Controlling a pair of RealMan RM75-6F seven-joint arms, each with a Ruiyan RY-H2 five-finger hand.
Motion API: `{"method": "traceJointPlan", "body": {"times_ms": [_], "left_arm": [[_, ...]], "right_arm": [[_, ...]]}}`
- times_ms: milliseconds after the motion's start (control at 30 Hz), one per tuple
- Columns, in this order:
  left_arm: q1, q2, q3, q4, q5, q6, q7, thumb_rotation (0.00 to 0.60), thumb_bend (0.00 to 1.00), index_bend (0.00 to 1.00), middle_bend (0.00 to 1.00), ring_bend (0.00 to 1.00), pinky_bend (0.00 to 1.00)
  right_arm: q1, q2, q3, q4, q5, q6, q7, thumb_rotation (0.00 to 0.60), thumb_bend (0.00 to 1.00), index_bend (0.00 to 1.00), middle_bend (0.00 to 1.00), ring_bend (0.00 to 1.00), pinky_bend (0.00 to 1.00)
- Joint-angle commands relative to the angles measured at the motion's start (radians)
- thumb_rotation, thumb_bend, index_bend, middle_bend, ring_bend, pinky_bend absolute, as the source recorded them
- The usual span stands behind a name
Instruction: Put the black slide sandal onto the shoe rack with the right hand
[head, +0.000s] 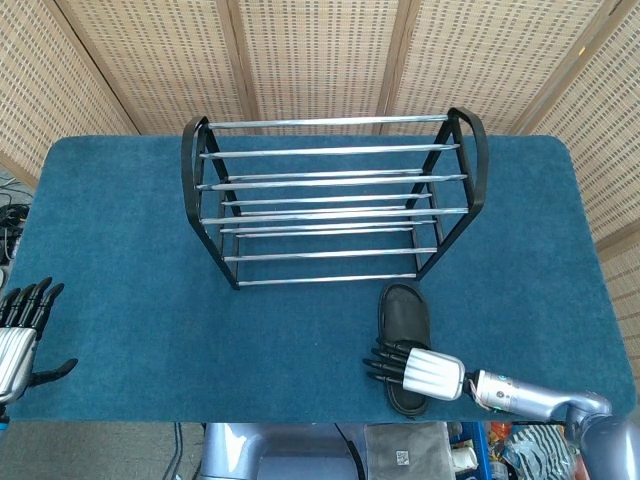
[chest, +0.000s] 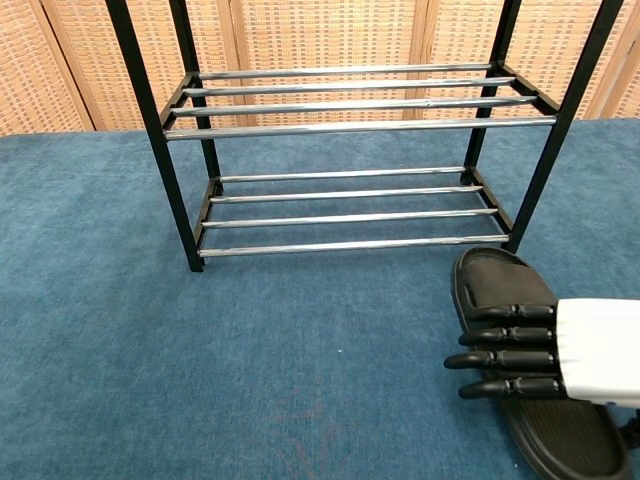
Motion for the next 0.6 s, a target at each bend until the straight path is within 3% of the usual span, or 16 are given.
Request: {"method": "traceJointPlan", "body": {"times_ms": [33,133,233,467,600], "left_arm": [[0.0,0.001,0.0,0.001,0.0,0.0,-0.003,0.6,0.14,0.0,0.0,0.0,0.0],[0.0,0.002,0.001,0.002,0.002,0.001,-0.007,0.6,0.14,0.0,0.0,0.0,0.0],[0.0,0.004,0.001,0.002,0.002,0.002,-0.011,0.6,0.14,0.0,0.0,0.0,0.0],[0.0,0.006,0.003,0.004,0.006,0.004,-0.017,0.6,0.14,0.0,0.0,0.0,0.0],[0.0,0.006,0.003,0.003,0.005,0.003,-0.017,0.6,0.14,0.0,0.0,0.0,0.0]], "right_arm": [[0.06,0.079,-0.008,-0.171,0.017,-0.118,-0.083,0.6,0.0,0.02,0.08,0.01,0.0],[0.083,0.113,-0.011,-0.25,0.017,-0.155,-0.12,0.6,0.0,0.14,0.17,0.08,0.03],[0.093,0.129,-0.013,-0.292,0.016,-0.168,-0.139,0.6,0.01,0.28,0.28,0.2,0.14],[0.102,0.127,-0.034,-0.296,-0.008,-0.163,-0.141,0.6,0.42,0.54,0.51,0.41,0.42],[0.099,0.116,-0.039,-0.267,-0.028,-0.107,-0.126,0.6,0.52,0.6,0.57,0.47,0.48]]}}
